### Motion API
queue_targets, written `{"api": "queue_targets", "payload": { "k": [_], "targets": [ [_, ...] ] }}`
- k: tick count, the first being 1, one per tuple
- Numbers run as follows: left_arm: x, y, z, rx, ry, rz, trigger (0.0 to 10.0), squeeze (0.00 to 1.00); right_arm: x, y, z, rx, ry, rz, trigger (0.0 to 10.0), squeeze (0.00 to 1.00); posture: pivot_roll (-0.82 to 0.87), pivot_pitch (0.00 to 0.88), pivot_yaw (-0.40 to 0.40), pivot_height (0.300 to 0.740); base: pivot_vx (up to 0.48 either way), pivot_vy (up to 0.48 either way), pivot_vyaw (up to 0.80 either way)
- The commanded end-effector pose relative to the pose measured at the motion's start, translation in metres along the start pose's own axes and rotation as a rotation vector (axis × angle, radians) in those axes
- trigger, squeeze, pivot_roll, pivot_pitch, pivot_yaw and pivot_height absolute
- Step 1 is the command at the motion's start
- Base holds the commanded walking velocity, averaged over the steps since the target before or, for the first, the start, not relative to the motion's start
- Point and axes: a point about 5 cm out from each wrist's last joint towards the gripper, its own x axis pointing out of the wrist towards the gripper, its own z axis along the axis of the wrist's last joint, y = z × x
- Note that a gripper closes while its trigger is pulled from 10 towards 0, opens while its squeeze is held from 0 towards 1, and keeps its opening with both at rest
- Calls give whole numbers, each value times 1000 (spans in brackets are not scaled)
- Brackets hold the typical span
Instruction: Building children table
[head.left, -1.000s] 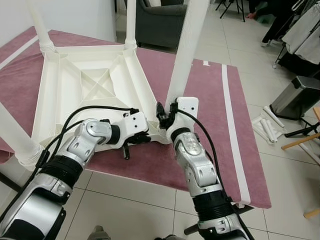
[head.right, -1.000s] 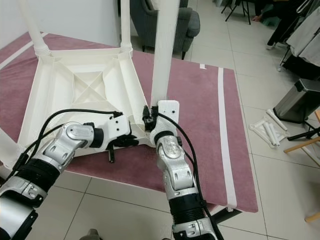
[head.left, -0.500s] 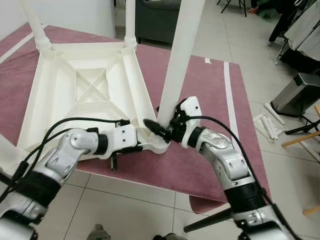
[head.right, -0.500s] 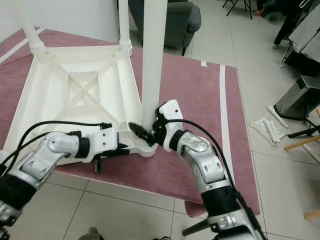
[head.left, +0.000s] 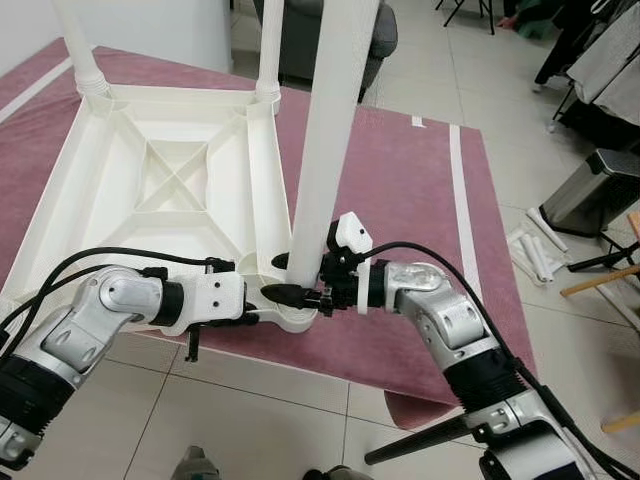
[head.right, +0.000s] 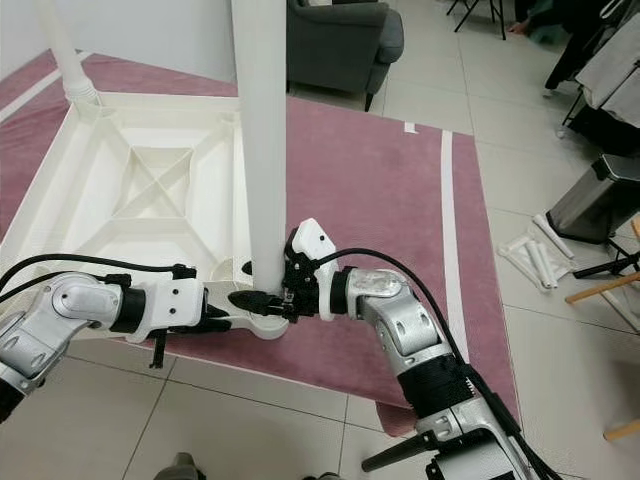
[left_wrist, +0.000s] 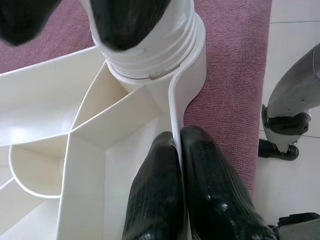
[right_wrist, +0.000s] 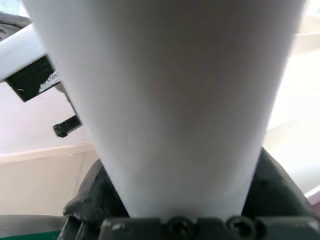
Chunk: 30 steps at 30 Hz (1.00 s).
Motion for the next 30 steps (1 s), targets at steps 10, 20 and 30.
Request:
{"api": "queue_targets", "payload": {
  "k": [10, 20, 30],
  "targets": [
    [26, 14, 38, 62, -179, -106, 0, 0, -3, -16, -26, 124, 82, -417, 0, 0, 232, 49, -76, 740, 0, 0, 0],
    [57, 52, 56, 16, -230, -15, 0, 0, -15, -22, -51, 264, 129, -1143, 0, 0, 215, 58, -51, 740, 0, 0, 0],
    [63, 65, 59, -4, -232, 16, 0, 0, 3, -15, -37, 274, 42, -1189, 9725, 0, 219, 74, -42, 740, 0, 0, 0]
  ]
}}
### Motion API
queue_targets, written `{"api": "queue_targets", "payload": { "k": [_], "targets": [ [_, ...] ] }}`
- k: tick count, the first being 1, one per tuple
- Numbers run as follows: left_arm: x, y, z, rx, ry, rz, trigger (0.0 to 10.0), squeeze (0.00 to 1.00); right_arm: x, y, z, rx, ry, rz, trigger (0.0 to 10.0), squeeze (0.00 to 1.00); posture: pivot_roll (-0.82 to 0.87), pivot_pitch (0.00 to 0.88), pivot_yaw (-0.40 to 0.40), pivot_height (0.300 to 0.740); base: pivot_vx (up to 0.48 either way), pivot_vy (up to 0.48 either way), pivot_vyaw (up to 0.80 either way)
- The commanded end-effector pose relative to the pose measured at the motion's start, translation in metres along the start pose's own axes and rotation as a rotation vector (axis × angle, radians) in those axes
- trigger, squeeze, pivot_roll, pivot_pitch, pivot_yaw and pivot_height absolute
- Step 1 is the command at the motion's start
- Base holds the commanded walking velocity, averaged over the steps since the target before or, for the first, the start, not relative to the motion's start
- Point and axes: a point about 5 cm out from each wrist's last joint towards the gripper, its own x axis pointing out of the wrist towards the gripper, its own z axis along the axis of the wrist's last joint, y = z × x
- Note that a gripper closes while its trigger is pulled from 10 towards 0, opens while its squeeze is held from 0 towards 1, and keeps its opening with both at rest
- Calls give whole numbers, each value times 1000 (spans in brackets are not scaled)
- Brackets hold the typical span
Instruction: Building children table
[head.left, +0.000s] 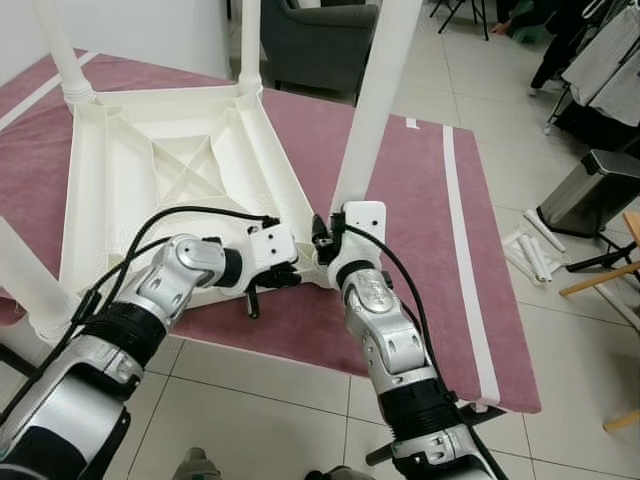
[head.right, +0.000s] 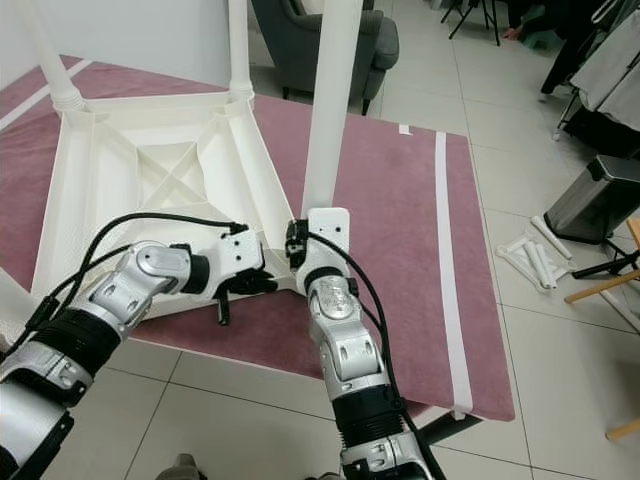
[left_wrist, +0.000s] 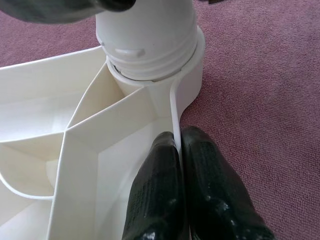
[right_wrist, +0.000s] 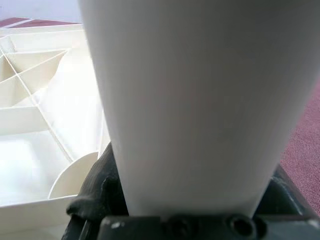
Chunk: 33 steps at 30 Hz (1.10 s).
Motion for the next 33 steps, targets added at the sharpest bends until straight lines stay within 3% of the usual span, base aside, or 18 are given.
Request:
{"api": "queue_targets", "payload": {
  "k": [1, 4, 5, 6, 8, 9, 10, 18, 21, 25, 30, 33],
  "targets": [
    [8, -1, 45, 168, -163, -94, 0, 0, -2, -7, -29, 7, 141, -32, 9725, 0, 219, 74, -42, 740, 0, 0, 0],
    [6, -1, 43, 170, -157, -94, 0, 0, -1, -4, -23, 6, 106, 22, 10000, 0, 219, 75, -41, 740, 0, 0, 0],
    [4, -1, 41, 172, -153, -94, 0, 0, -1, -3, -17, 10, 71, 73, 10000, 1000, 221, 76, -42, 740, 0, 0, 0],
    [4, -1, 41, 172, -153, -94, 0, 0, -1, -3, -17, 10, 71, 73, 10000, 1000, 221, 76, -42, 740, 0, 0, 0],
    [0, -2, 38, 183, -144, -98, 0, 0, -5, 1, -3, 21, 8, 259, 10000, 1000, 223, 78, -46, 740, 0, 0, 0],
    [0, -2, 38, 183, -144, -98, 0, 0, -5, 1, -3, 21, 8, 259, 10000, 1000, 223, 78, -46, 740, 0, 0, 0],
    [-5, -5, 36, 199, -134, -111, 0, 0, -9, -1, 8, 3, -38, 404, 10000, 0, 223, 80, -47, 740, 0, 0, 0],
    [-24, -17, 26, 259, -85, -180, 0, 0, -12, -25, 32, -107, -104, 639, 10000, 0, 227, 82, -54, 740, 0, 0, 0],
    [-40, -32, 18, 290, -51, -256, 0, 0, -17, -34, 38, -163, -82, 813, 10000, 0, 231, 84, -56, 740, 0, 0, 0],
    [-53, -44, 14, 301, -35, -301, 0, 0, -22, -37, 37, -182, -37, 947, 10000, 0, 234, 85, -58, 740, 0, 0, 0],
    [-60, -50, 13, 302, -27, -319, 0, 0, -24, -37, 34, -190, -8, 1006, 10000, 0, 245, 89, -65, 740, 0, 0, 0],
    [-69, -60, 11, 291, -19, -339, 0, 0, -32, -32, 26, -180, 52, 1156, 10000, 0, 257, 92, -72, 740, 0, 0, 0]
  ]
}}
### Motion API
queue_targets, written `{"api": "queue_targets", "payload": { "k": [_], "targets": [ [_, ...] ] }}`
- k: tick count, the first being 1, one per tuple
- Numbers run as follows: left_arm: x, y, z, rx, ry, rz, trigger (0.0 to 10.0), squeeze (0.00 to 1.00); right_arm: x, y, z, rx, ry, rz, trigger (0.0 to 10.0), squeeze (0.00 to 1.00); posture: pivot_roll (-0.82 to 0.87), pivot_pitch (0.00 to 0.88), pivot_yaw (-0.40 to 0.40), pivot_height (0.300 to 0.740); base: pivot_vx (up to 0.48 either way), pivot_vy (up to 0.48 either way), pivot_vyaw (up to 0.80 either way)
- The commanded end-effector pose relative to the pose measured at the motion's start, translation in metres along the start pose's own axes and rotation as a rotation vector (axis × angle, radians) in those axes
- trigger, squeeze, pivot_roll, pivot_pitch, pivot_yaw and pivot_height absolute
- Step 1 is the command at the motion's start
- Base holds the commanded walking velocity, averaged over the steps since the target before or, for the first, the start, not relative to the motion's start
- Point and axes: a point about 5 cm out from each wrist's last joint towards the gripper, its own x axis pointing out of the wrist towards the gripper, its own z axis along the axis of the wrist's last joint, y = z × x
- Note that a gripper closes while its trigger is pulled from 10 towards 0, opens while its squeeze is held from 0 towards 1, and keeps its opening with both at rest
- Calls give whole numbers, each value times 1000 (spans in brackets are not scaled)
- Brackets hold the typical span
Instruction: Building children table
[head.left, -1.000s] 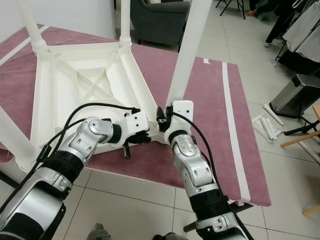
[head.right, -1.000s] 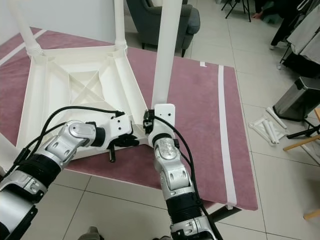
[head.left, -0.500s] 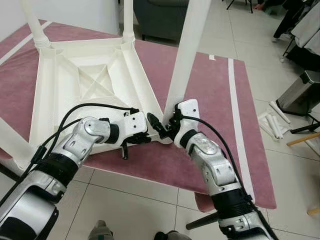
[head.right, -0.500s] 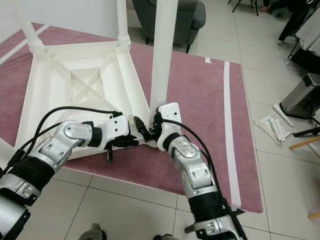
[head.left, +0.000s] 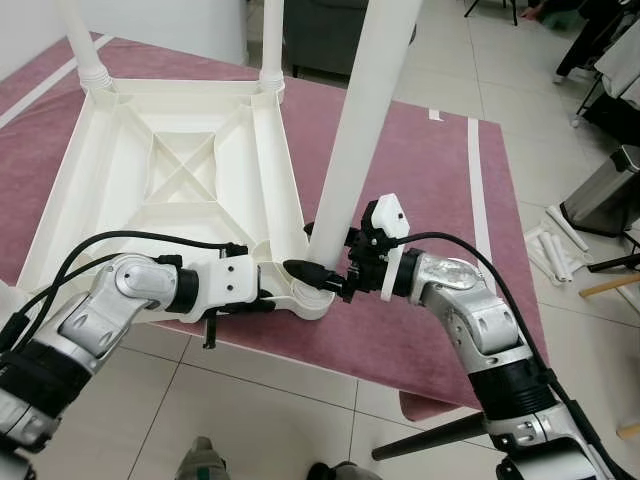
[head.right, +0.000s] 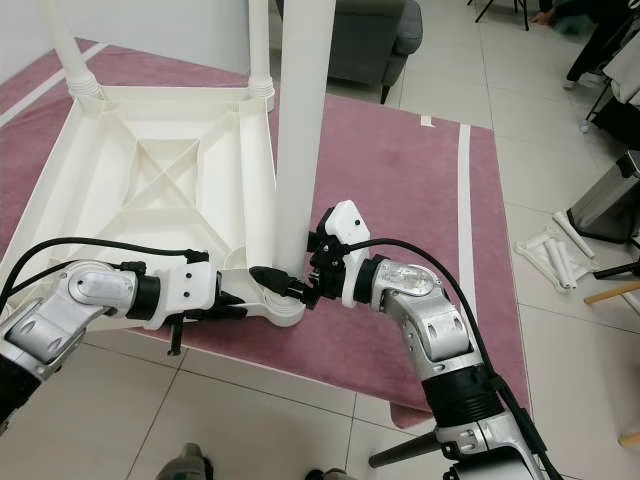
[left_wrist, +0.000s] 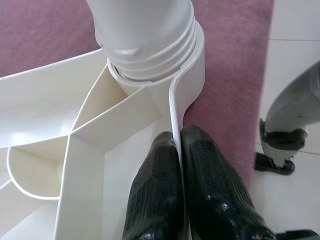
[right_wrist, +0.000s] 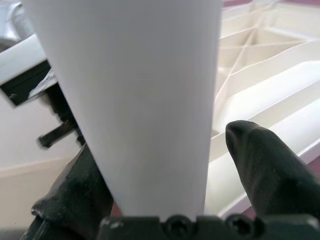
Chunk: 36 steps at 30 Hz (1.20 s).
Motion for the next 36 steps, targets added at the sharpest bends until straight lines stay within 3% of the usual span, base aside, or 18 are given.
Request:
{"api": "queue_targets", "payload": {
  "k": [1, 2, 3, 4, 5, 6, 13, 19, 23, 26, 29, 30, 31, 33, 36],
  "targets": [
    [-6, -11, 19, 103, -52, -251, 0, 0, -4, 2, -6, 33, 26, 46, 10000, 0, 257, 92, -72, 740, 0, 0, 0],
    [-6, -11, 19, 103, -52, -251, 0, 0, -4, 2, -6, 33, 26, 46, 10000, 0, 257, 92, -72, 740, 0, 0, 0],
    [-7, -13, 19, 99, -51, -250, 0, 0, -3, 5, -7, 42, 28, 81, 8314, 0, 259, 92, -74, 740, 0, 0, 0],
    [-7, -13, 19, 99, -51, -250, 0, 0, -3, 5, -7, 42, 28, 81, 8314, 0, 259, 92, -74, 740, 0, 0, 0],
    [-7, -13, 20, 95, -51, -244, 0, 0, -3, 8, -8, 49, 28, 106, 2078, 0, 258, 92, -75, 740, 0, 0, 0],
    [-6, -12, 20, 91, -54, -237, 0, 0, -3, 10, -9, 61, 23, 117, 0, 0, 256, 92, -74, 740, 0, 0, 0],
    [-2, -10, 24, 85, -71, -216, 0, 0, -1, 11, -12, 97, -1, 77, 0, 0, 246, 91, -66, 740, 0, 0, 0],
    [14, 10, 34, 51, -140, -118, 0, 0, 8, -1, -36, 101, 78, -218, 0, 0, 241, 91, -60, 740, 0, 0, 0],
    [19, 15, 37, 43, -156, -100, 0, 0, 10, -2, -41, 106, 95, -282, 0, 0, 239, 91, -60, 740, 0, 0, 0],
    [30, 27, 42, 30, -178, -72, 0, 0, 15, -6, -49, 134, 126, -436, 0, 0, 239, 90, -58, 740, 0, 0, 0],
    [30, 27, 42, 30, -178, -72, 0, 0, 15, -6, -49, 134, 126, -436, 0, 0, 239, 90, -58, 740, 0, 0, 0],
    [37, 34, 45, 27, -184, -58, 0, 0, 18, -6, -53, 159, 142, -536, 0, 0, 239, 90, -56, 740, 0, 0, 0],
    [37, 34, 45, 27, -184, -58, 0, 0, 18, -6, -53, 159, 142, -536, 0, 0, 239, 90, -56, 740, 0, 0, 0],
    [52, 49, 51, 16, -197, -30, 0, 0, 27, -4, -61, 244, 161, -786, 0, 0, 230, 83, -50, 740, 0, 0, 0],
    [57, 54, 54, 11, -201, -21, 0, 0, 29, -3, -64, 277, 170, -879, 0, 0, 230, 83, -50, 740, 0, 0, 0]
  ]
}}
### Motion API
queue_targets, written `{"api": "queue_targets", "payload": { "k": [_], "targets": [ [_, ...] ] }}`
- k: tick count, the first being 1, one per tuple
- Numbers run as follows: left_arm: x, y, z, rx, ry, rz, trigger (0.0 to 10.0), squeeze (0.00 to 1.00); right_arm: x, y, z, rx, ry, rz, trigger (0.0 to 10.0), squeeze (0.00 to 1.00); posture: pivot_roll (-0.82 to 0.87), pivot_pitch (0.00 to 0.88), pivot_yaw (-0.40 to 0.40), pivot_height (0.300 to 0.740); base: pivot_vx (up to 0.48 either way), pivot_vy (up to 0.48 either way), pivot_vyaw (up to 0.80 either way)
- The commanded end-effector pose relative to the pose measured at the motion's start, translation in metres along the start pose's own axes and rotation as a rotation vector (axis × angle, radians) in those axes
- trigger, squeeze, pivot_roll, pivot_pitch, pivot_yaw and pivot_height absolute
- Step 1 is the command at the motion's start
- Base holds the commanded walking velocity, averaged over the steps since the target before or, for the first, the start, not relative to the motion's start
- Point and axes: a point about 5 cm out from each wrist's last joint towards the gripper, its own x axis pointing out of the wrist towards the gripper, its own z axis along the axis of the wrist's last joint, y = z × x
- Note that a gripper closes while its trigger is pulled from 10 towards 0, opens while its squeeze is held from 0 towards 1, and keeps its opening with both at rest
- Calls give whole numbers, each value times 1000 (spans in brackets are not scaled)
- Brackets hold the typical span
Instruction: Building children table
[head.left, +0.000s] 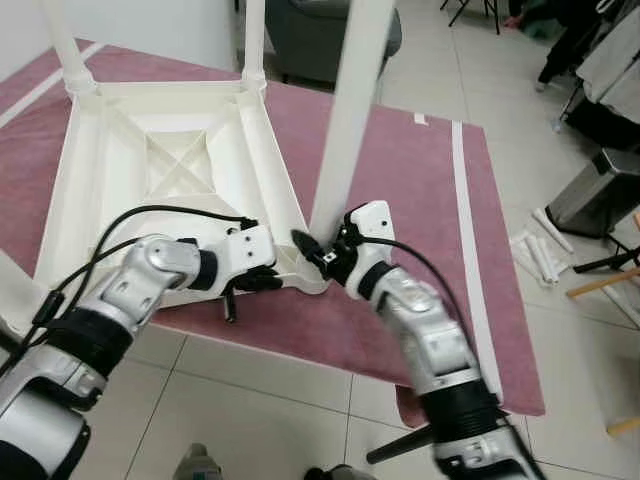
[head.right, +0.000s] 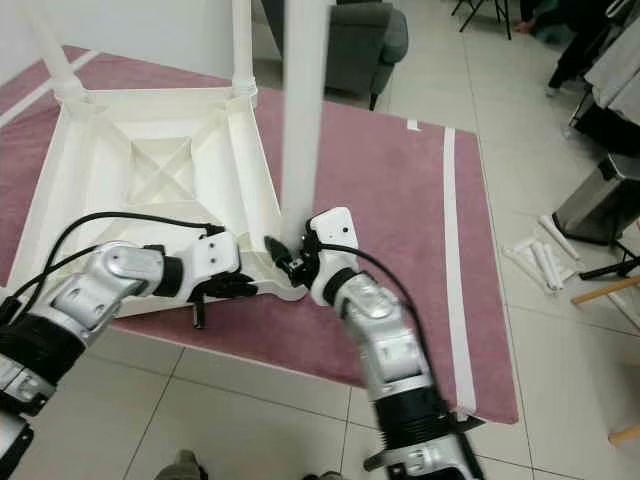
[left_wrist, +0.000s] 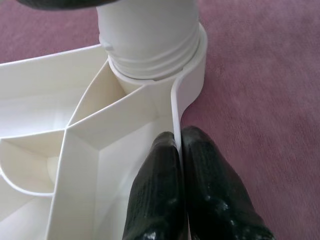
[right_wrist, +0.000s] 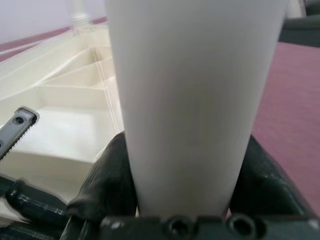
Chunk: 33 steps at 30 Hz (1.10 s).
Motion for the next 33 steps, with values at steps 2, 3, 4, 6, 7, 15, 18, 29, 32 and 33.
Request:
{"api": "queue_targets", "payload": {
  "k": [2, 3, 4, 6, 7, 15, 18, 29, 32, 33],
  "targets": [
    [20, -4, 58, 183, -206, -115, 0, 0, -2, -2, -44, 46, 230, -203, 0, 0, 225, 79, -44, 740, 0, 0, 0],
    [23, -1, 60, 180, -206, -106, 0, 0, 0, 1, -43, 53, 216, -264, 0, 0, 225, 79, -44, 740, 0, 0, 0],
    [25, 2, 61, 177, -206, -101, 0, 0, 2, 2, -41, 51, 202, -304, 0, 0, 224, 77, -42, 740, 0, 0, 0],
    [26, 3, 62, 175, -205, -99, 0, 0, 4, 4, -40, 52, 192, -325, 0, 0, 224, 77, -42, 740, 0, 0, 0],
    [26, 4, 62, 175, -204, -99, 0, 0, 6, 5, -37, 55, 181, -327, 0, 0, 224, 76, -41, 740, 0, 0, 0],
    [22, 2, 53, 172, -192, -106, 0, 0, 10, 15, -20, 52, 85, -197, 10000, 1000, 225, 81, -46, 740, 0, 0, 0],
    [21, 2, 51, 172, -189, -108, 0, 0, 10, 18, -15, 62, 56, -153, 10000, 1000, 227, 83, -48, 740, 0, 0, 0],
    [2, -18, 35, 245, -135, -202, 0, 0, -6, 6, 13, -50, -51, 225, 10000, 0, 226, 86, -55, 740, 0, 0, 0],
    [-10, -31, 26, 274, -101, -267, 0, 0, -17, -6, 15, -102, -34, 345, 10000, 0, 226, 87, -56, 740, 0, 0, 0],
    [-14, -35, 23, 282, -89, -290, 0, 0, -21, -9, 16, -120, -26, 397, 10000, 0, 226, 87, -56, 740, 0, 0, 0]
  ]
}}
